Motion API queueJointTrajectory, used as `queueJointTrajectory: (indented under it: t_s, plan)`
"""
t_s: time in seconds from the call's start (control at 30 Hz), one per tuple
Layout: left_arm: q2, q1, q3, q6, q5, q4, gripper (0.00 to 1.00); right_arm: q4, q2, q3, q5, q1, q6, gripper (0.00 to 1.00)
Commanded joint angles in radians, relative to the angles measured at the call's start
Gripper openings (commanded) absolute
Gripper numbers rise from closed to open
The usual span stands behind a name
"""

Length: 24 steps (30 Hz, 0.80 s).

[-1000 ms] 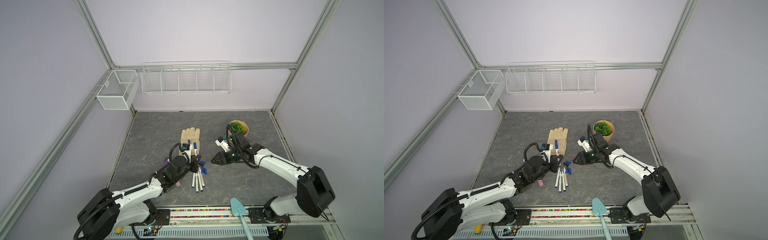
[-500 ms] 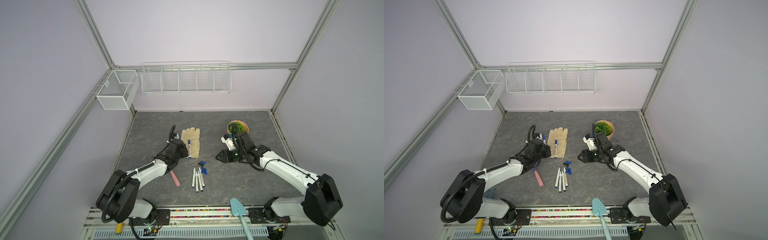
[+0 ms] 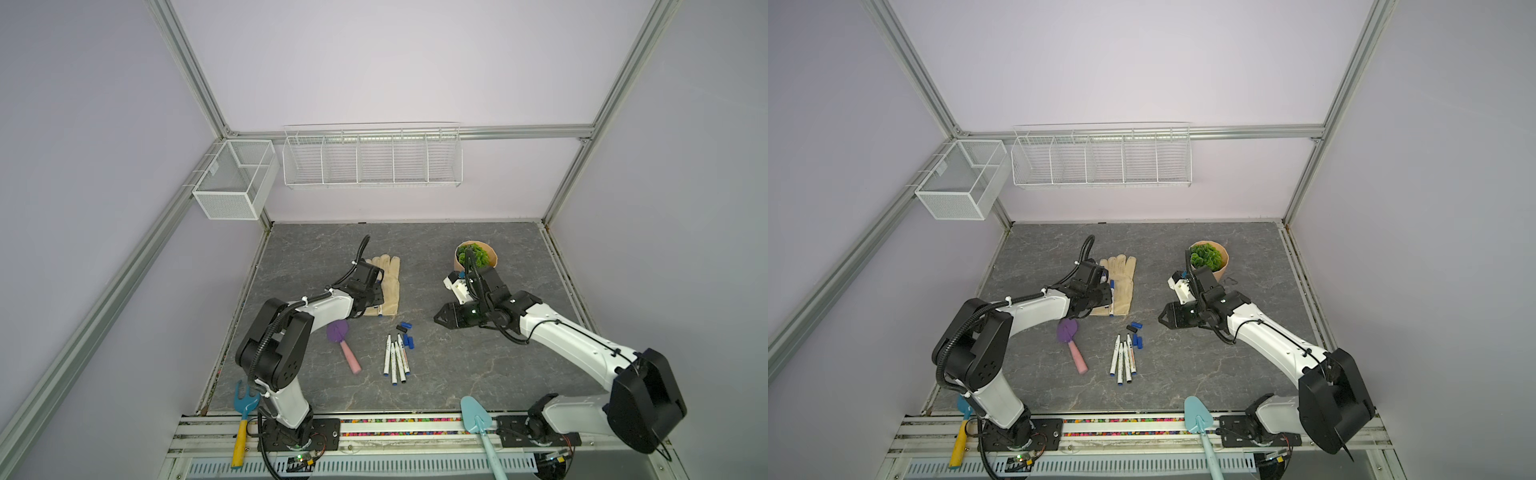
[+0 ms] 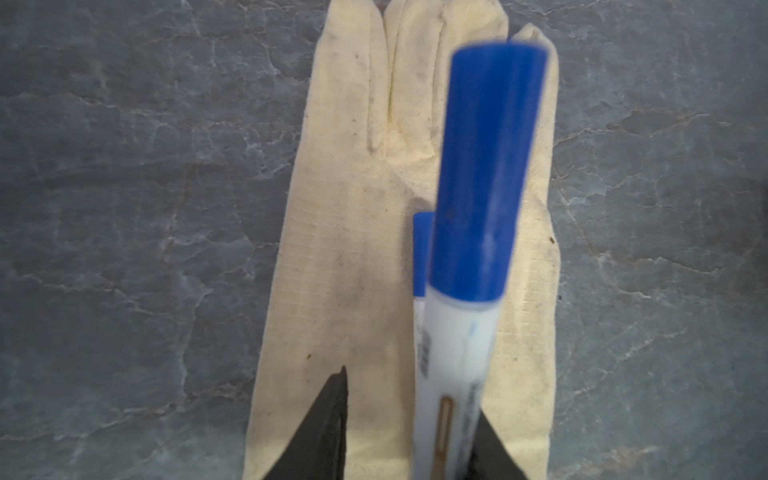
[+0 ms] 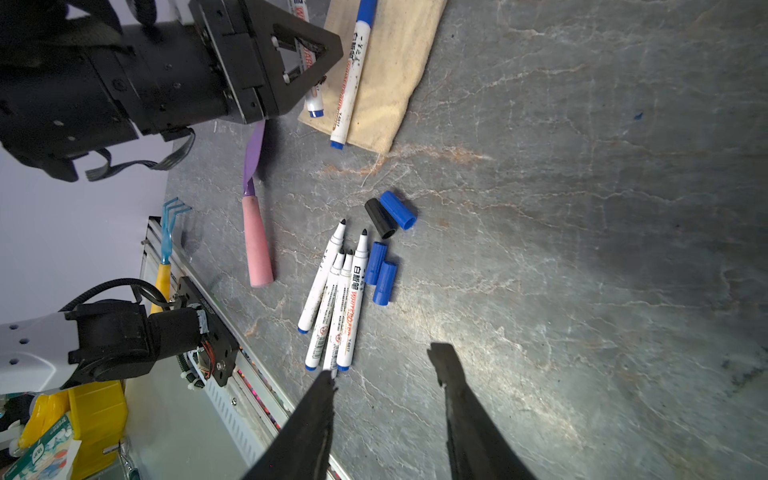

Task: Insert the pens into the pen caps
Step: 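Carry the capped marker with the left gripper over the glove, then lower the capped marker onto the glove and release it with the left gripper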

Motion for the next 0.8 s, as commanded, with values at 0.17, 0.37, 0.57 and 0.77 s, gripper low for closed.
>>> queueJointTrajectory:
  t_s: [0.17,0.37,0.57,0.77]
  plan:
    - [-0.08,0.004,-0.026,0.001,0.081,0.0,0.38,0.001,-0.013,-0.017,0.0,-0.005,-0.023,0.45]
    - [-0.197,0.002,-0.138,0.029,0.277,0.129,0.38,0.048,0.01,0.006,-0.061,-0.003,-0.008,0.45]
    - [-0.309,-0.06,-0.236,0.037,0.365,0.201,0.36,0.173,0.07,0.08,-0.121,0.011,0.06,0.46]
    - [-0.359,-0.116,-0.279,0.024,0.35,0.216,0.36,0.223,0.197,0.219,-0.139,0.066,0.085,0.48]
